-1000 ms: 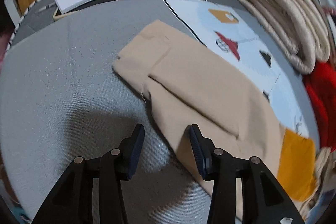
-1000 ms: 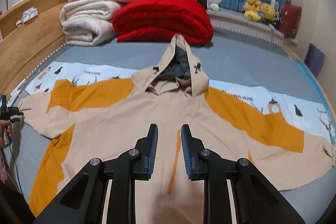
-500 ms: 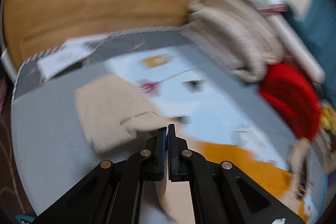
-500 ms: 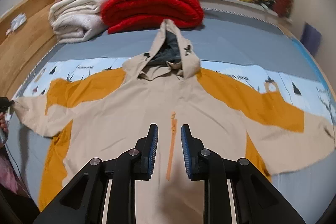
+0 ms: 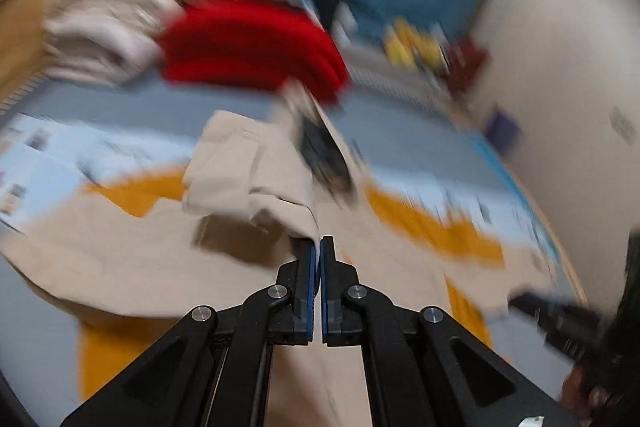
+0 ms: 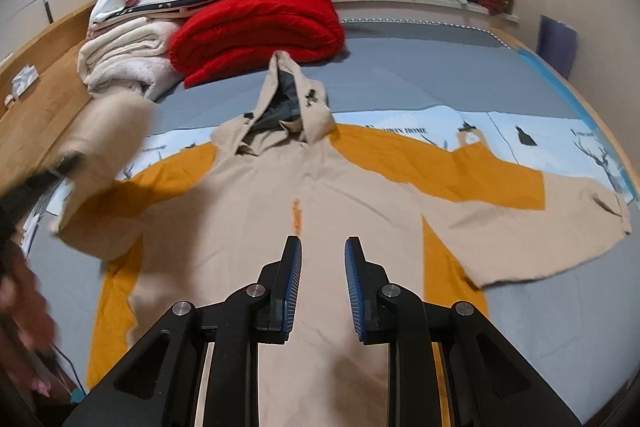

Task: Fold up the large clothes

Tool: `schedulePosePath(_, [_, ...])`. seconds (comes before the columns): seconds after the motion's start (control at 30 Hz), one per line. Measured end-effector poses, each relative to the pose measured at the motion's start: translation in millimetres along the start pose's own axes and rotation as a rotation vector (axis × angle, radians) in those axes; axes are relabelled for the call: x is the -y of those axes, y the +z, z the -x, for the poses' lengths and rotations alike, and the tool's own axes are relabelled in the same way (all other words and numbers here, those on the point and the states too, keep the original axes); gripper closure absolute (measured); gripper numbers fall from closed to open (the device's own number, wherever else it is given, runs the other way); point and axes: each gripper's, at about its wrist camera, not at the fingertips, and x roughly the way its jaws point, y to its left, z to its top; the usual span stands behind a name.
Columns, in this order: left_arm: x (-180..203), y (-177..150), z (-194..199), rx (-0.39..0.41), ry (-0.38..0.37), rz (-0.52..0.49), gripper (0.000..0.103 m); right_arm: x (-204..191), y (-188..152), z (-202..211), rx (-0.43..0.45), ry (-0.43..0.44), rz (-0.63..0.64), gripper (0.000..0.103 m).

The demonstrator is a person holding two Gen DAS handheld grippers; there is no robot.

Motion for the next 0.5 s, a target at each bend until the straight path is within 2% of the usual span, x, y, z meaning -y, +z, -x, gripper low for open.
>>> schedulePosePath(0.07, [5.9, -13.5, -32.2, -0.159, -0.018, -0.008, 0.094, 7.0, -6.2, -4.3, -0.017, -0.008, -0.02, 0.079])
schedulePosePath(0.13, [-3.1, -15.8, -35.4, -0.201, -0.013, 0.028, 0.089, 12.2, -9.1, -12.1, -0.039, -0.008, -0.045, 0.079])
schedulePosePath(0.23, [-24.9, -5.2, -14.9, -0.152, -0.021, 0.099, 0.076, 14.7, -8.5, -22.2, -0.05, -0.008, -0.066, 0.079])
schedulePosePath(0.3, [-46.9, 2.1, 2.6, -0.105, -0.003, 0.131, 0.075, 10.9, -6.9, -27.4, -0.047, 0.003, -0.068, 0.079])
schedulePosePath(0.37, [-65.6, 5.3, 4.9, -0.073, 0.061, 0.131, 0.075, 4.8, -4.7, -35.8, -0.045, 0.014, -0.08, 0.08])
schedulePosePath(0.4, [-74.6, 7.2, 8.7, -0.055, 0.119, 0.12, 0.075, 1.9, -4.3, -40.8, -0.049, 0.033, -0.094, 0.08])
schedulePosePath(0.5, [-95.4, 13.3, 4.9, -0.044, 0.224, 0.129, 0.075, -4.8, -7.9, -64.2, -0.117, 0.102, -0.158, 0.08])
